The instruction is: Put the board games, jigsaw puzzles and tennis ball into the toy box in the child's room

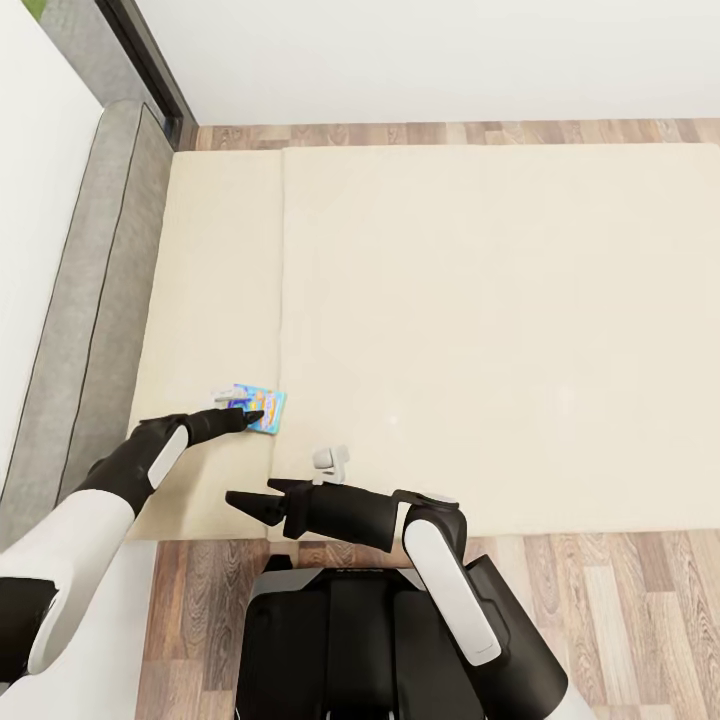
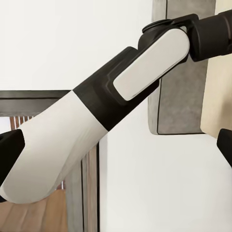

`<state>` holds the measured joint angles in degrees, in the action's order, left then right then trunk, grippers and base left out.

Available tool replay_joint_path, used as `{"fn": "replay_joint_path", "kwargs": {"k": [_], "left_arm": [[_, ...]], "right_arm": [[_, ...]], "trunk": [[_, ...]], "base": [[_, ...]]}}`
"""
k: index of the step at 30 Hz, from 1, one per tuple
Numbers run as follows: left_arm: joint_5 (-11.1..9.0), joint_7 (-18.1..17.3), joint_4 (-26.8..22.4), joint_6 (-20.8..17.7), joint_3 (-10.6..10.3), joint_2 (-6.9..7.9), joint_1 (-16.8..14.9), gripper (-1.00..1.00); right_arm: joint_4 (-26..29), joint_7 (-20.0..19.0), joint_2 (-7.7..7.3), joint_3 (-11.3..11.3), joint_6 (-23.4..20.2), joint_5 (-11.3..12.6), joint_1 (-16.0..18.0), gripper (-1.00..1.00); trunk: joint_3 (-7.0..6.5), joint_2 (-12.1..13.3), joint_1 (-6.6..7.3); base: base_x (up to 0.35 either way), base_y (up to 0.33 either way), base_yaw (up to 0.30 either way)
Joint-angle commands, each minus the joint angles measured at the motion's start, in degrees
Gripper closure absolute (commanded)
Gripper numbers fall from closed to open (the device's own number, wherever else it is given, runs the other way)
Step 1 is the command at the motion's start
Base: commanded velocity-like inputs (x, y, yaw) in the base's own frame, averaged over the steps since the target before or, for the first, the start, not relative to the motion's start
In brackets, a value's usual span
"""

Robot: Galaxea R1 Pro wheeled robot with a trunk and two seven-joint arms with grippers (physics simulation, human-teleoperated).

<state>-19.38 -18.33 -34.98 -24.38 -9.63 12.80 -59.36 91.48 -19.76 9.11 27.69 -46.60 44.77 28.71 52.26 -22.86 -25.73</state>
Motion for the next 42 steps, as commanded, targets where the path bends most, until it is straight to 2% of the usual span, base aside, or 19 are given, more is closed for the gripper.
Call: {"fn": "replay_joint_path", "kwargs": {"k": [1,13,22,32,38,42], "left_arm": [[-0.1,0.0,0.7,-0.1,-0.4,0.03,0.0,-1.00],[-0.2,-0.4,0.4,2.3,-0.6,0.04,0.0,-1.00],[-0.2,-6.6,0.3,2.6,-0.6,0.04,0.0,-1.00],[-0.2,-8.8,0.3,2.8,-0.6,0.03,0.0,-1.00],[-0.2,-12.5,0.3,2.8,-0.6,0.03,0.0,-1.00],[-0.3,-13.5,0.3,2.9,-0.4,-0.03,0.0,-1.00]], "right_arm": [[0.0,-0.2,0.03,0.0,-0.2,-0.1,0.0,-1.00],[0.0,0.0,0.11,0.1,-0.2,-0.1,0.0,-1.00],[0.0,0.1,0.12,0.1,-0.2,-0.1,0.0,-1.00],[0.0,0.1,0.12,0.0,-0.2,-0.1,0.0,-1.00],[0.0,0.1,0.12,0.0,-0.2,-0.1,0.0,-1.00],[0.0,0.1,0.09,0.0,-0.2,-0.1,0.0,-1.00]], "trunk": [[0.06,-0.1,-0.05],[0.06,-0.1,-0.05],[0.06,-0.1,-0.05],[0.06,-0.1,-0.05],[0.06,-0.1,-0.05],[0.06,-0.1,-0.05]], "base": [[0.000,0.000,0.000],[0.000,0.000,0.000],[0.000,0.000,0.000],[0.000,0.000,0.000],[0.000,0.000,0.000],[0.000,0.000,0.000]]}}
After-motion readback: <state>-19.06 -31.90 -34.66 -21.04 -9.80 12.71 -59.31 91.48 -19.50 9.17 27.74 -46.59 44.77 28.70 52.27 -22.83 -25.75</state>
